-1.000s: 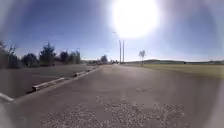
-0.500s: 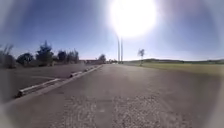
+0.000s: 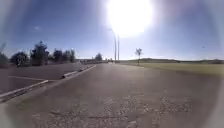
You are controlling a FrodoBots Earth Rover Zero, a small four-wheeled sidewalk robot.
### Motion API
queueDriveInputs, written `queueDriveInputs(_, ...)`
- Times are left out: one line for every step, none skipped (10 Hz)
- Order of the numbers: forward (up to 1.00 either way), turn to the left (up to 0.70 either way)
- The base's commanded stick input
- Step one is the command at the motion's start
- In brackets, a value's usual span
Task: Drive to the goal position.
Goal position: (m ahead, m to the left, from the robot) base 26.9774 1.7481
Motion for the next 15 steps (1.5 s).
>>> queueDriveInputs(1.0,-0.16)
queueDriveInputs(1.0,-0.36)
queueDriveInputs(1.0,-0.24)
queueDriveInputs(1.0,0.0)
queueDriveInputs(1.0,0.0)
queueDriveInputs(1.0,0.0)
queueDriveInputs(1.0,0.0)
queueDriveInputs(1.0,0.0)
queueDriveInputs(1.0,0.0)
queueDriveInputs(1.0,0.0)
queueDriveInputs(1.0,-0.1)
queueDriveInputs(1.0,-0.27)
queueDriveInputs(1.0,-0.32)
queueDriveInputs(1.0,-0.15)
queueDriveInputs(1.0,-0.03)
